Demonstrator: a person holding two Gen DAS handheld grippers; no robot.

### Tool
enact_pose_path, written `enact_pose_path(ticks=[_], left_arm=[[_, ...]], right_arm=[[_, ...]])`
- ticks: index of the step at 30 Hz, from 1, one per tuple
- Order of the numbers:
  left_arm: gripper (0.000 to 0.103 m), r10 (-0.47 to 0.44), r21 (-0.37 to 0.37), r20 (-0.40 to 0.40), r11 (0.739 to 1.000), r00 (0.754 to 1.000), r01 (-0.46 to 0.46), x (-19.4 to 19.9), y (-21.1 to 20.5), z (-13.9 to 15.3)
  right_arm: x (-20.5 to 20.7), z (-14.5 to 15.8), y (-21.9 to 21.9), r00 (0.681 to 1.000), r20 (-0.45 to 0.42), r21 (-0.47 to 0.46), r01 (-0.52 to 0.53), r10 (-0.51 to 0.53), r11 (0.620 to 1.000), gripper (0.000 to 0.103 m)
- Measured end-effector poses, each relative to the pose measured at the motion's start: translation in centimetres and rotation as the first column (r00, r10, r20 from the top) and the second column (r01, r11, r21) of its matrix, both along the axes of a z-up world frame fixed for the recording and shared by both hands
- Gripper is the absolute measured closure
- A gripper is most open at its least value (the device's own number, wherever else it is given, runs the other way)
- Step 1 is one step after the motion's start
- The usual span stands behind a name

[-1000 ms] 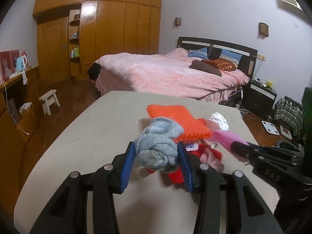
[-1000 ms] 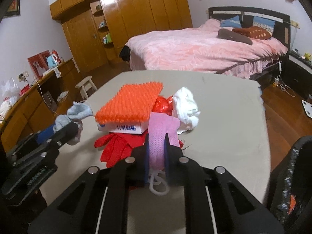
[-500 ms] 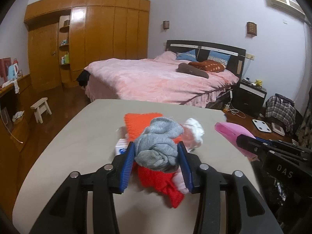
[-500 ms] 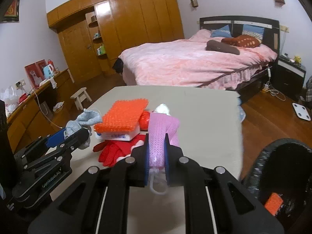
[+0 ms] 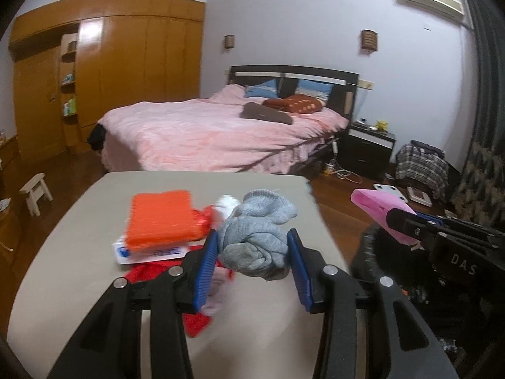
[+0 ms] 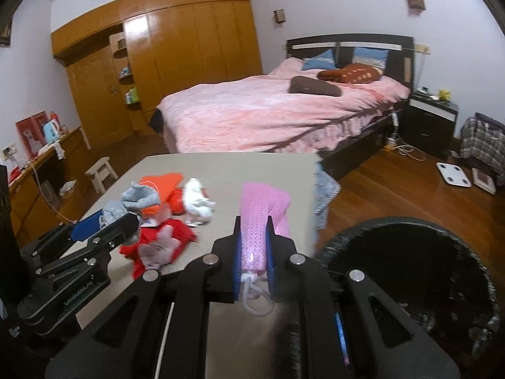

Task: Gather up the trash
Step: 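Carry the sock and pink cloth over the bin and release both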

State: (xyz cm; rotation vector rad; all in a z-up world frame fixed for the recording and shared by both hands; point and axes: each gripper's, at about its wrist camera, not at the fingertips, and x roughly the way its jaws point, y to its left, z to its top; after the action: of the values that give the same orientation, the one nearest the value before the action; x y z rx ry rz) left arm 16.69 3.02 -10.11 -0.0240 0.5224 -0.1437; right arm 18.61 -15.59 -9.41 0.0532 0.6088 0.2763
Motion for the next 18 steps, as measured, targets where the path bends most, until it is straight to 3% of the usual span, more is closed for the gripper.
enact_pose_path(ticks=[18], left_arm=[[0.059,-0.227,-0.042,0.002,0.973,0.974,0.226,0.2,-11.2,0.5]], right_arm=[[-3.5,-1.0,-11.9,0.969,-0.013,-0.040,0.246,-0.247,0.968,0.091]])
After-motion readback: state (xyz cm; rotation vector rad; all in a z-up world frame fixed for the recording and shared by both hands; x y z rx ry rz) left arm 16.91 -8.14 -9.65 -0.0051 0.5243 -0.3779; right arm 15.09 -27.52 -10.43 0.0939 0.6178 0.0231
